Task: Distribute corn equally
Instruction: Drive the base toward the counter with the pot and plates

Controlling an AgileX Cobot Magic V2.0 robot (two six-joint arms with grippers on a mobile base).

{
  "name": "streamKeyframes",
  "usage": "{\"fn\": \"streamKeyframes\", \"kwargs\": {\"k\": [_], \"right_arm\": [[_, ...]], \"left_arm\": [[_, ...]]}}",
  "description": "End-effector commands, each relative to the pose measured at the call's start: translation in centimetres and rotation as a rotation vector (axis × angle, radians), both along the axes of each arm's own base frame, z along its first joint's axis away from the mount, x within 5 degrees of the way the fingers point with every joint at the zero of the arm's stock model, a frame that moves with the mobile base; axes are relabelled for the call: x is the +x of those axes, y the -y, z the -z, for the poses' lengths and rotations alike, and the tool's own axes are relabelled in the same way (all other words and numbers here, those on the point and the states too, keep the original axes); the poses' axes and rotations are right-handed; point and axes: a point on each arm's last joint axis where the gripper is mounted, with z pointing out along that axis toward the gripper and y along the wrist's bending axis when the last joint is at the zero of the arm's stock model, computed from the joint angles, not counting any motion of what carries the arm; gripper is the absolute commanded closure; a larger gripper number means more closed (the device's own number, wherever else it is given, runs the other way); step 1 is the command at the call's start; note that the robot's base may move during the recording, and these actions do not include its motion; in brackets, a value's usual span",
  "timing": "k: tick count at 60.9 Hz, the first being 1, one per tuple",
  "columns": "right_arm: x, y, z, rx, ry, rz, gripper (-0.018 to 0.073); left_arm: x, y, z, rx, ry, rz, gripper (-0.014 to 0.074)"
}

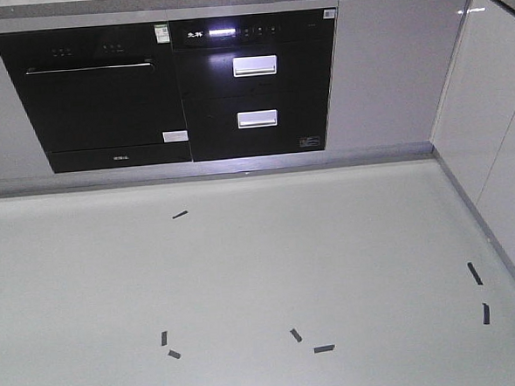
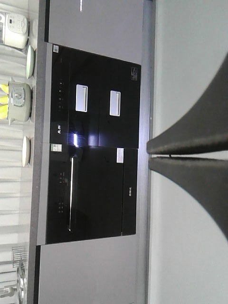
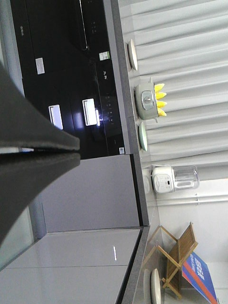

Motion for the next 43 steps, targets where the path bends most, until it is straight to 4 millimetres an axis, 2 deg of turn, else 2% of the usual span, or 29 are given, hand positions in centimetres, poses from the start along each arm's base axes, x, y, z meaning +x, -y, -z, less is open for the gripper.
{"fn": "streamKeyframes", "kwargs": {"k": [1, 43], "right_arm": [[-0.05, -0.1, -0.1, -0.013, 0.062, -0.007, 0.0561], [-0.05, -0.1, -0.1, -0.013, 0.062, -0.007, 0.0561]], "left_arm": [[-0.12, -0.07, -1.64, -0.003, 0.104, -0.008, 0.0602], [-0.12, -0.07, -1.64, -0.003, 0.104, -0.008, 0.0602]]}}
